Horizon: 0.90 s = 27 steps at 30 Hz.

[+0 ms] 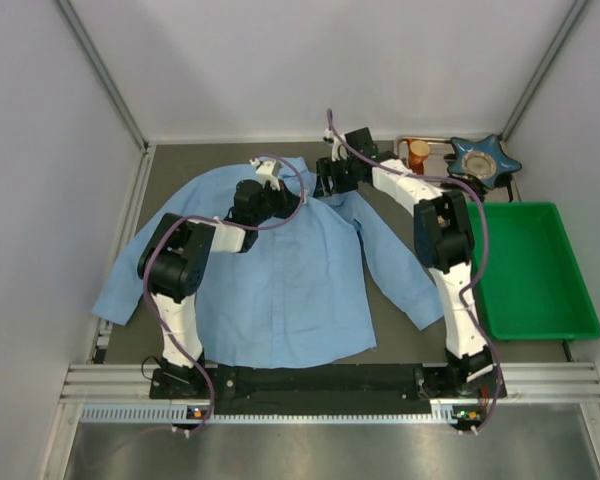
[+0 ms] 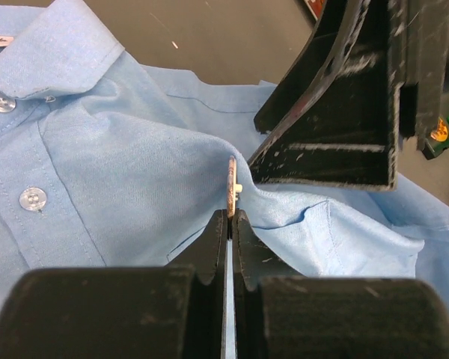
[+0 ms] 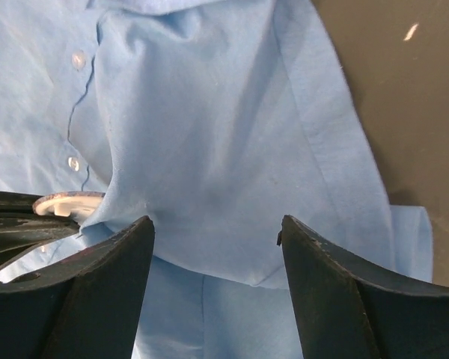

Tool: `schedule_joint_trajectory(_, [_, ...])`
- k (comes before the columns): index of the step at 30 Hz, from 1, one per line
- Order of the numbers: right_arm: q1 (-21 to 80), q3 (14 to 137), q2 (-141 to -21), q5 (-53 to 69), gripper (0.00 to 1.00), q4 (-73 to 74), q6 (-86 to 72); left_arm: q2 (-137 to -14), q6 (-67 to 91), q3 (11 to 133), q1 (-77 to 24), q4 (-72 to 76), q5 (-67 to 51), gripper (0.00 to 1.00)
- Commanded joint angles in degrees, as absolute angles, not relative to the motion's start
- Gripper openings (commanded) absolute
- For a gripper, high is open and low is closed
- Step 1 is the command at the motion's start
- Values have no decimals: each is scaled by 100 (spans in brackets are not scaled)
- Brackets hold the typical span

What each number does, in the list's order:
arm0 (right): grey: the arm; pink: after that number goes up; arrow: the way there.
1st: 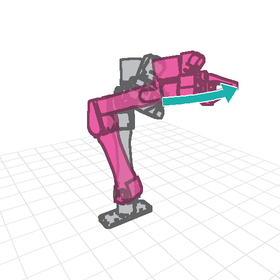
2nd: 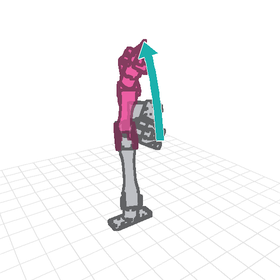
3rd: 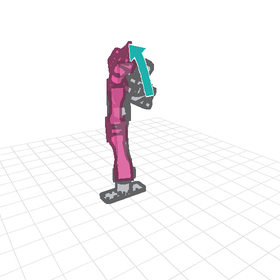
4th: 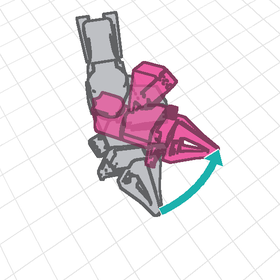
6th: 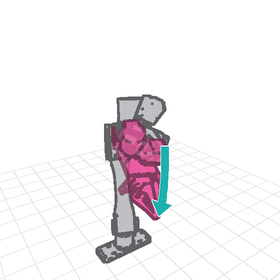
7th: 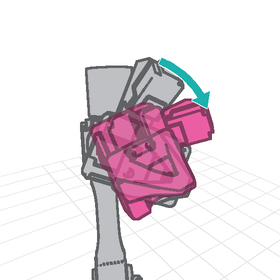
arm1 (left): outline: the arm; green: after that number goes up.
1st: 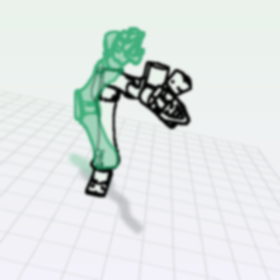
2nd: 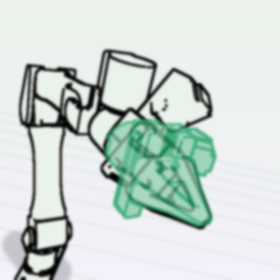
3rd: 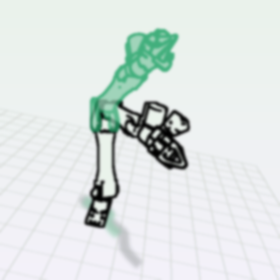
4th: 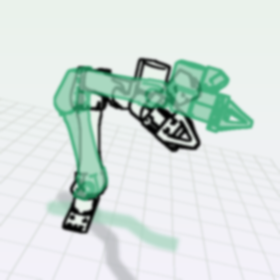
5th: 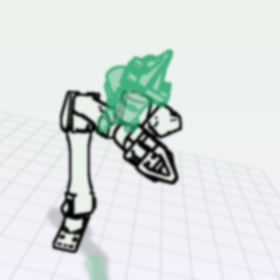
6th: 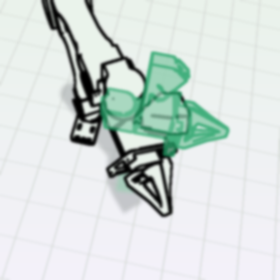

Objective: Pin the brooch onto the clothing
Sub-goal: Pin the brooch to the clothes.

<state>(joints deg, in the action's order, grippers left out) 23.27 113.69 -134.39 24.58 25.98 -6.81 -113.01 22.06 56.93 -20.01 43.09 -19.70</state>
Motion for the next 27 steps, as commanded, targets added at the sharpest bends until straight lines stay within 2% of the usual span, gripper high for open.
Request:
schedule_joint_trajectory(1, [2645,11496,-13597,2181,68,2707,-220,-11206,2004,5686,-1978,4325,-1951,0])
schedule_joint_trajectory(6, [2742,11426,-13860,1741,66,2848,-97,-11224,1986,5713,-1969,4210,-1855,0])
schedule_joint_trajectory(9, [2786,11495,-13991,1433,54,2970,-53,-11224,1986,5748,-1969,4105,-1785,0])
schedule_joint_trajectory(12, [2812,11628,-14036,1415,18,3032,-27,-11267,1969,5809,-1978,3938,-1705,0])
schedule_joint_trajectory(13, [2812,11654,-14027,1406,0,3041,-26,-11276,1951,5827,-1978,3911,-1688,0])
schedule_joint_trajectory(27, [2408,11795,-13202,1836,0,2839,-808,-11452,1942,5915,-1978,3709,-1600,0])
